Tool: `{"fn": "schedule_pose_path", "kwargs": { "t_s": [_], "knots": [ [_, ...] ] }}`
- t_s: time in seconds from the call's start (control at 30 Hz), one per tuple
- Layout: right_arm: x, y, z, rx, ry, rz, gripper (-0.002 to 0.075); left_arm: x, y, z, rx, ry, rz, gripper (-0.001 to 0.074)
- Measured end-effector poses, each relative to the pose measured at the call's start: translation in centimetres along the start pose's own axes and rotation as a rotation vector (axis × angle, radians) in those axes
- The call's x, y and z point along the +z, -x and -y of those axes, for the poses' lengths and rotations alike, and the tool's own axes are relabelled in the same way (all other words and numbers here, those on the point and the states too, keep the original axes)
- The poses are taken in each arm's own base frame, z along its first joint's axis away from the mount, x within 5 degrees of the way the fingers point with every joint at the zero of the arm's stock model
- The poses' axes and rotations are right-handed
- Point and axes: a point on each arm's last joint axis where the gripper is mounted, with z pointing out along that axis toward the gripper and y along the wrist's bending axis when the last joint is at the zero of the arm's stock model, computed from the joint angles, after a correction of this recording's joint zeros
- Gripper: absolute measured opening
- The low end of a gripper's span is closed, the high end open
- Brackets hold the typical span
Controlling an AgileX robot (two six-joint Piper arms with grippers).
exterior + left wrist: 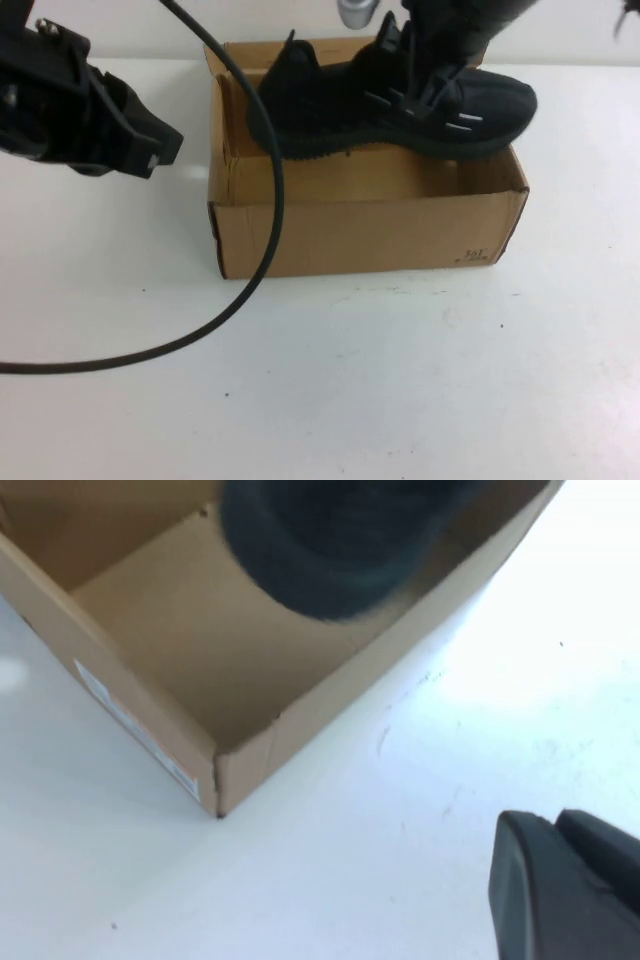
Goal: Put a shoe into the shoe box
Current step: Place the shoe in the shoe box
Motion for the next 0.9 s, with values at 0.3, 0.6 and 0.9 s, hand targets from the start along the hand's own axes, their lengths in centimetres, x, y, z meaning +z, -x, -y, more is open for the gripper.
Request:
{"fn": "schedule_pose_path", "kwargs": {
  "t_s": [0.3,0.6,0.9],
  "knots": [
    [6.4,1.4,1.4,-0.032,-0.016,0.015,0.0022,0.0,-0.2,0.1,-0.018,-0.011,-0.026,-0.0001],
    [10.3,1.0,2.0,-0.027,-0.049,0.040,0.0022,0.0,-0.3,0.1,-0.019,-0.015,-0.037,-0.0001],
    [12.3,-0.4,3.0,0.007,-0.047,0.024,0.0022,0.0,-0.4,0.1,-0.018,-0.015,-0.039,-0.0001]
  ]
}}
